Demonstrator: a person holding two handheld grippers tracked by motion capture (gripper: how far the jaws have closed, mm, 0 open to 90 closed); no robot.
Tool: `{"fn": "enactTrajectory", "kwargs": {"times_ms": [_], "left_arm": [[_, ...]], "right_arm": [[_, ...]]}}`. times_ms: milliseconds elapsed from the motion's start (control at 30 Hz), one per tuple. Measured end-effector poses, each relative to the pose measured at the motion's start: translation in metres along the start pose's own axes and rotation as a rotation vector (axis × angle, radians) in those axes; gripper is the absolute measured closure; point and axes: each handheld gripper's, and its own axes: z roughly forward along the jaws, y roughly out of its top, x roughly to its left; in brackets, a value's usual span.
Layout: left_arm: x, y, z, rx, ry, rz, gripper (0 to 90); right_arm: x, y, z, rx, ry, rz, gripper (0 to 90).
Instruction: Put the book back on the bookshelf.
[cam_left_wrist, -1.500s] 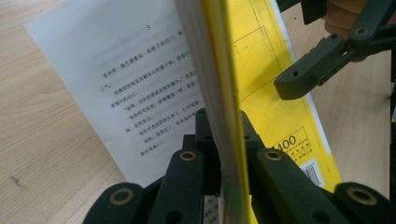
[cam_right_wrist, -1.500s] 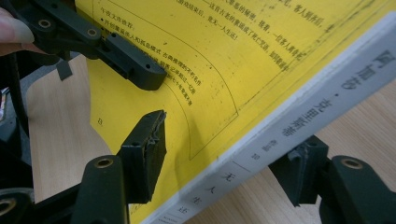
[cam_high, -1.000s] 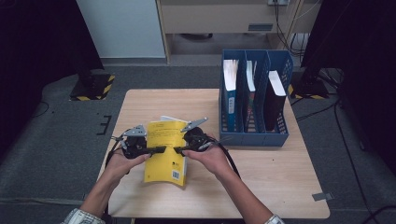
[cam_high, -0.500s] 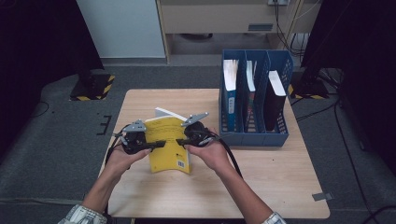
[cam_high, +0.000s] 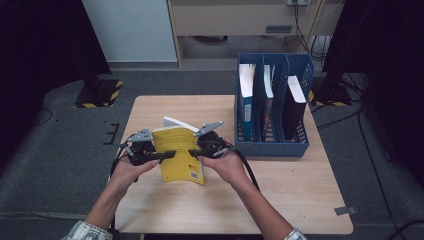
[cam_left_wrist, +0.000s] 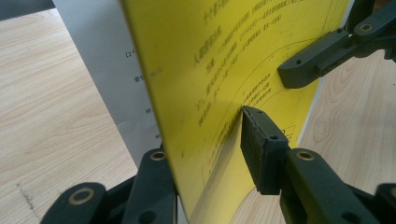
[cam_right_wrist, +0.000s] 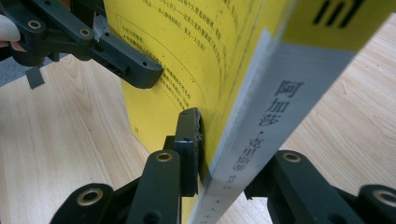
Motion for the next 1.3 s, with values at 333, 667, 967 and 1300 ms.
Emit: {"fn": "enactTrajectory", "kwargs": {"times_ms": [333,667,967,1300], "left_arm": [[0.004,-0.001,-0.005,-0.008,-0.024,-0.016,66.3],[0.01,-0.006,-0.013,-0.01,-0.027,-0.021,69.1],[0.012,0.002,-0.009,0.021,-0.015,-0.012,78.3],[0.019,0.012,0.003,0.006,0.03,-0.016,75.4]], "right_arm": [[0.001,-0.001,-0.001,0.002,0.001,-0.005,72.5],[0.0,-0.001,-0.002,0.003,0.001,-0.009,72.7],[0.001,0.004,-0.003,0.005,-0.041,-0.049,72.8],[-0.005,0.011,0.0,-0.009,-0.132,-0.112,71.5]]}}
